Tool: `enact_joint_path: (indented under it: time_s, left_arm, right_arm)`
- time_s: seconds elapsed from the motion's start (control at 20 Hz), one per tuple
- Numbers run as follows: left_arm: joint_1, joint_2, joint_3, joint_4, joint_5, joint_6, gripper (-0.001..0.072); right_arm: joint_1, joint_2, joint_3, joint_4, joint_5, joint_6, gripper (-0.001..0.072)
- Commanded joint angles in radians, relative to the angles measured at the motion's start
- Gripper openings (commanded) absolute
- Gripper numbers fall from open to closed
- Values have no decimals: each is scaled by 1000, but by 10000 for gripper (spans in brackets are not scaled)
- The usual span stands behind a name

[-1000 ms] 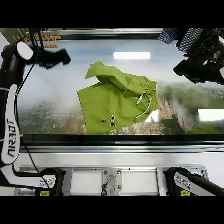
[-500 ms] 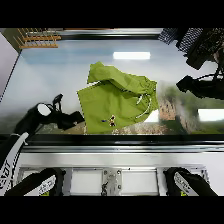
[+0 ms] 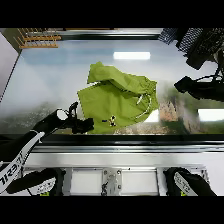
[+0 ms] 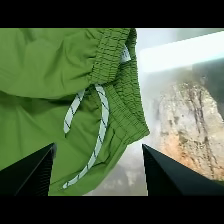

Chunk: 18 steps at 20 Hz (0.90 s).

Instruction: Fold the clothes and pants, and hang the long-sleeved shirts on hangers.

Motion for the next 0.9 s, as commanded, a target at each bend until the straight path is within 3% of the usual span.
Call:
enact_joint_path:
  time_s: [0.0,0.2,0.3,0.45,0.65,0.85]
  left_arm:
    - [-2,-5,55,0,-5,8,4]
    - [101,107,40,86,-41,9,4]
    - [139,153,-6,94,-42,9,4]
    - [153,183,-61,93,-37,9,4]
    - [153,208,-81,92,-38,9,4]
    - [153,219,-81,93,-39,9,4]
  right_arm:
    - [-11,-8,-8,-48,36,1,583]
    - [-65,-79,-131,-52,84,29,582]
    - [-68,-155,-224,7,20,44,582]
    - [-59,-295,-331,213,-150,40,582]
    - [37,-464,-347,440,-311,-77,582]
    - [134,-517,-346,620,-410,-198,581]
